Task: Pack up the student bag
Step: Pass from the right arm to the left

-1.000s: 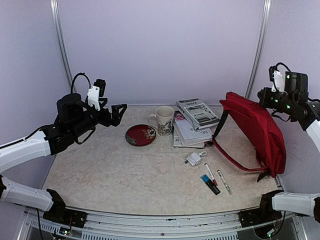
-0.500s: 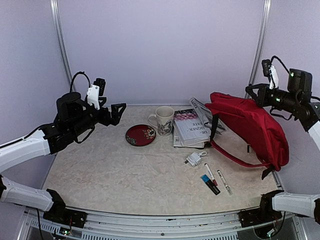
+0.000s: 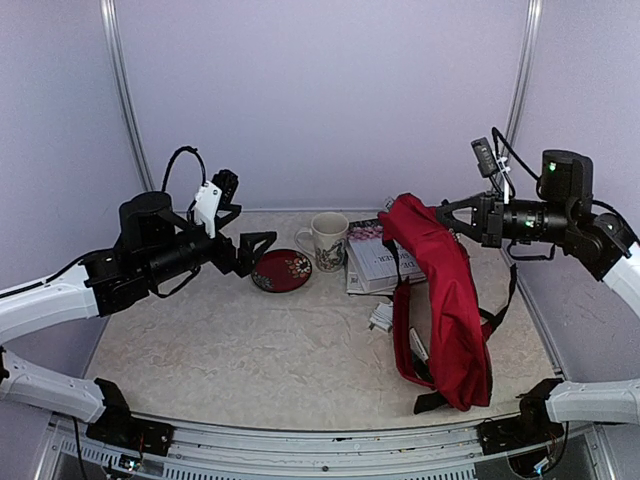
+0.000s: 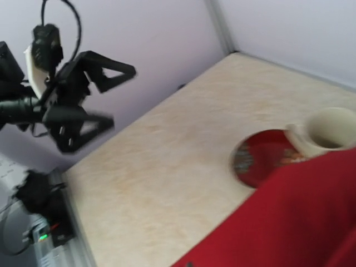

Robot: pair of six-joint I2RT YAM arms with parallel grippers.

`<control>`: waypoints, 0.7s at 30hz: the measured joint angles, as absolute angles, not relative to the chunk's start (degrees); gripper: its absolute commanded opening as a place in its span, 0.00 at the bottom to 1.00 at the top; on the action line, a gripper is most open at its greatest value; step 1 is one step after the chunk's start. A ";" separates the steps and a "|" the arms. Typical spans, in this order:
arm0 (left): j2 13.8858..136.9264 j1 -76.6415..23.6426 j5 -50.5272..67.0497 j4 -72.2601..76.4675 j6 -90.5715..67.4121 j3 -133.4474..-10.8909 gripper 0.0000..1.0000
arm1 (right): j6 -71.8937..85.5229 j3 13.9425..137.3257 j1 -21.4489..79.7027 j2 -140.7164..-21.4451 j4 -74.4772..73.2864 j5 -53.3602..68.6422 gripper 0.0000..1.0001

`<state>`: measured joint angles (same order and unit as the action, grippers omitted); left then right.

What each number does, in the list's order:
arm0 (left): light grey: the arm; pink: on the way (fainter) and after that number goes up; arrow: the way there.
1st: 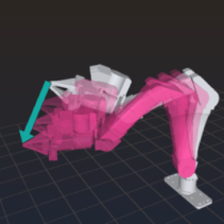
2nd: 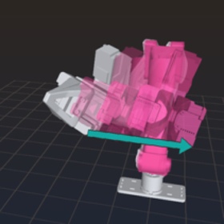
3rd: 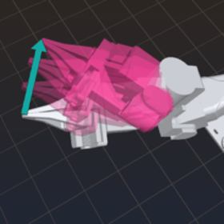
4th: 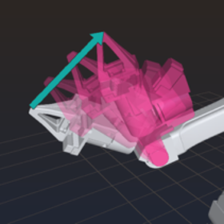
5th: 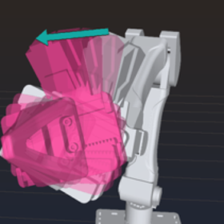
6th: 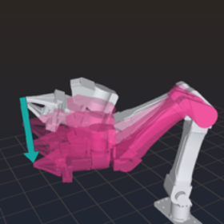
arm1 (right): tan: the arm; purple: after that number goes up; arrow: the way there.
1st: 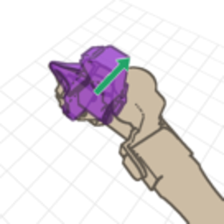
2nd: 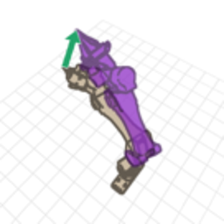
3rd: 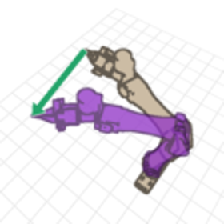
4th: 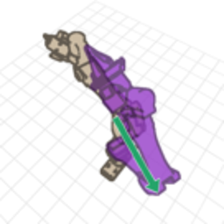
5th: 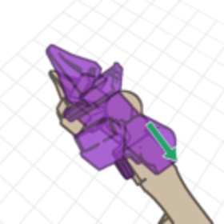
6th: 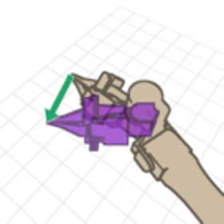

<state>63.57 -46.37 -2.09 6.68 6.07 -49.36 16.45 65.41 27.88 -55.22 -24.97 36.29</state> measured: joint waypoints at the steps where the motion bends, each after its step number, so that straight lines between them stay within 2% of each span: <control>1: 63.22 -48.01 -0.71 6.59 7.70 -49.36 0.99 | 16.56 65.69 28.97 -56.03 -24.49 36.42 0.00; 7: 65.63 -59.46 6.87 5.96 25.74 -51.22 0.99 | 15.62 65.84 38.00 -63.00 -22.11 36.27 0.00; 13: 82.21 -58.26 8.95 5.50 42.39 -62.61 0.99 | 14.04 64.12 40.23 -65.87 -20.18 38.57 0.00; 21: 96.20 -58.02 14.41 7.29 55.64 -68.40 0.99 | 12.40 61.17 40.23 -62.85 -18.37 43.33 0.00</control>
<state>96.20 -58.02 14.41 7.29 55.64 -68.40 12.40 61.17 40.23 -62.85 -18.37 43.33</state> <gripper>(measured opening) 0.989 0.009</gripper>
